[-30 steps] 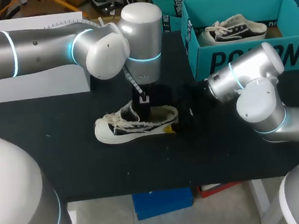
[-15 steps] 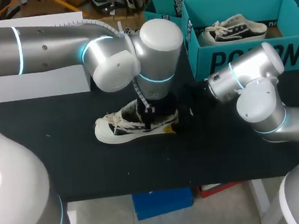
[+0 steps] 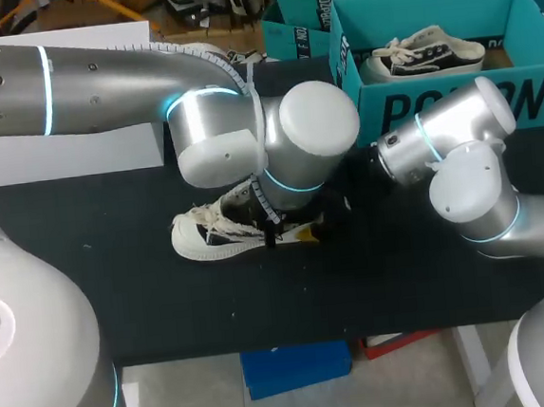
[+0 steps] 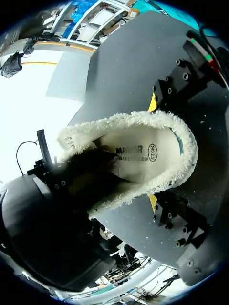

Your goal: Take the shoe out of the shoebox, open the shoe tongue, remove and reinsert the insole, then place the shoe into the shoebox

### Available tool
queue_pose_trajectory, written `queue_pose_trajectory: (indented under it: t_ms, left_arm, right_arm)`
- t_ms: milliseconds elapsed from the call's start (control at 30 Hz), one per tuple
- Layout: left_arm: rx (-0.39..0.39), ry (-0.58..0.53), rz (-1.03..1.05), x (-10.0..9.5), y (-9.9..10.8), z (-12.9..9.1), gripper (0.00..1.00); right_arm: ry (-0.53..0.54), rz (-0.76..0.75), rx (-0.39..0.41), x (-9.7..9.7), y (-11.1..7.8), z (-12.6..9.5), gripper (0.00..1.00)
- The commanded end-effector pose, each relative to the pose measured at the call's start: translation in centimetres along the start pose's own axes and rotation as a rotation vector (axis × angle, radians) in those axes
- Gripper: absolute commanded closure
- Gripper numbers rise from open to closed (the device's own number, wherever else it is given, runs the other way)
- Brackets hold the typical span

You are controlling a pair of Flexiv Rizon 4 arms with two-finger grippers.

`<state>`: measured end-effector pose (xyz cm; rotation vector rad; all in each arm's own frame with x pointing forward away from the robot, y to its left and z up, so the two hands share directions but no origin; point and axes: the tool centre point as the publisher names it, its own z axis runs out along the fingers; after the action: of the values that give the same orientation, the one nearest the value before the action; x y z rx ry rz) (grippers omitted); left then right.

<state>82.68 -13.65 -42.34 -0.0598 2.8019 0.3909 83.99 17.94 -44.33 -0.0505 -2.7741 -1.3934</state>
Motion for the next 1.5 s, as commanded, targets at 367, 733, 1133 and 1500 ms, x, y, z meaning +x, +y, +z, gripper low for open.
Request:
queue_pose_trajectory:
  t_ms: [367, 733, 1133, 1500]
  left_arm:
    - [0.054, -0.096, -0.099, -2.0, 0.2, 9.7, 0.78]
    - [0.093, -0.101, -0.151, -2.6, -0.2, 9.9, 1.0]
    - [0.229, 0.055, -0.117, -1.8, -0.6, 7.0, 1.0]
    - [0.328, 0.103, -0.099, -0.4, -0.8, 1.2, 1.0]
  right_arm:
    - [-0.001, 0.002, 0.001, 0.0, -0.2, 0.0, 1.0]
    - [-0.001, 0.002, 0.001, 0.0, -0.2, 0.0, 1.0]
    - [-0.001, 0.002, 0.001, 0.0, -0.2, 0.0, 1.0]
    - [-0.001, 0.002, 0.001, 0.0, -0.2, 0.0, 1.0]
